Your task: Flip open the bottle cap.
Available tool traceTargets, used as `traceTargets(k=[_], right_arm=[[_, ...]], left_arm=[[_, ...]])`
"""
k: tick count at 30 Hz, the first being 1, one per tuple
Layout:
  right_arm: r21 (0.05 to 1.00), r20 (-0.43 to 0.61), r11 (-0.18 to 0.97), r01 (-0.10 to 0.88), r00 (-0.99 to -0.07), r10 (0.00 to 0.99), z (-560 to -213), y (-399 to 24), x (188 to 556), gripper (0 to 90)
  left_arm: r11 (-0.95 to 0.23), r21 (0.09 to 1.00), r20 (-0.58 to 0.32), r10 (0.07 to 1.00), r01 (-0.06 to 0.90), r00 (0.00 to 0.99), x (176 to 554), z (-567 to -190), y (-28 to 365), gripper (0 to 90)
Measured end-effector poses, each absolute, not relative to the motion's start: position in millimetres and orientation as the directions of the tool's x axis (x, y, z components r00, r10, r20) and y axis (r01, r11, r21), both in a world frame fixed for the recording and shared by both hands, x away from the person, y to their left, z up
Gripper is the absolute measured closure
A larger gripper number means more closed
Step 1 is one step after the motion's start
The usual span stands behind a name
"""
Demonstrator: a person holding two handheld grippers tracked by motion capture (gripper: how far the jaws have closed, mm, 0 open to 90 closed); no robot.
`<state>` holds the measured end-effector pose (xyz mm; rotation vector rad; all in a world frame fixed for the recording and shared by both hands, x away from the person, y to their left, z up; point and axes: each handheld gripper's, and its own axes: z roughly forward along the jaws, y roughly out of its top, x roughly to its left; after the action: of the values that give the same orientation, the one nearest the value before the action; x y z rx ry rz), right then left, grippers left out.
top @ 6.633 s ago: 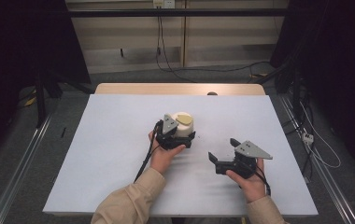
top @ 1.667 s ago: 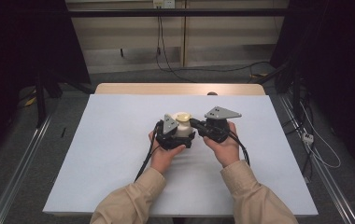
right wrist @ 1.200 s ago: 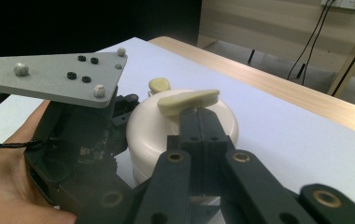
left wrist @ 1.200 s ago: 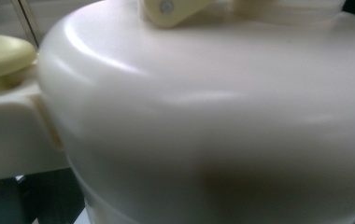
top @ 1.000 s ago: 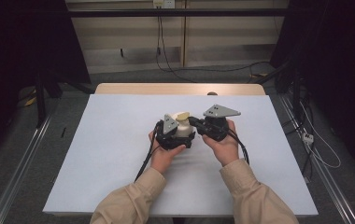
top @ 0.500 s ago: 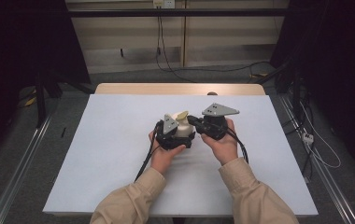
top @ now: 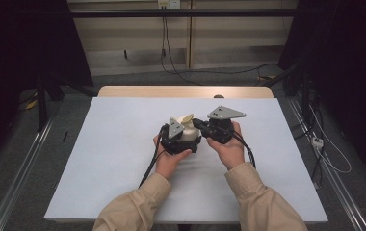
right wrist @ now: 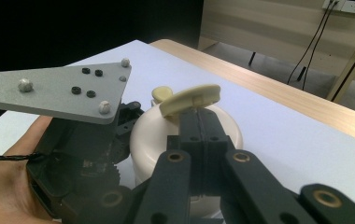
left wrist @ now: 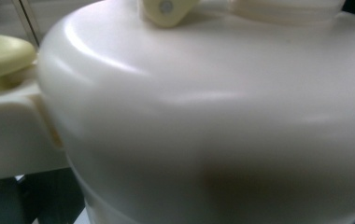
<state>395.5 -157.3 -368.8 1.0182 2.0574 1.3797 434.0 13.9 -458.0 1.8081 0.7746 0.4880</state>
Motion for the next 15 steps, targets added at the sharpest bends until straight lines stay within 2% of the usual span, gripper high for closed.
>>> traceTargets(k=[15], right_arm=[[0.921,0.028,0.221,0.321,-0.620,0.784,-368.6,-156.4,396.5,90.0]], left_arm=[[-0.230,0.933,-0.033,0.708,0.275,0.706,433.9,-457.9,13.8,4.9]])
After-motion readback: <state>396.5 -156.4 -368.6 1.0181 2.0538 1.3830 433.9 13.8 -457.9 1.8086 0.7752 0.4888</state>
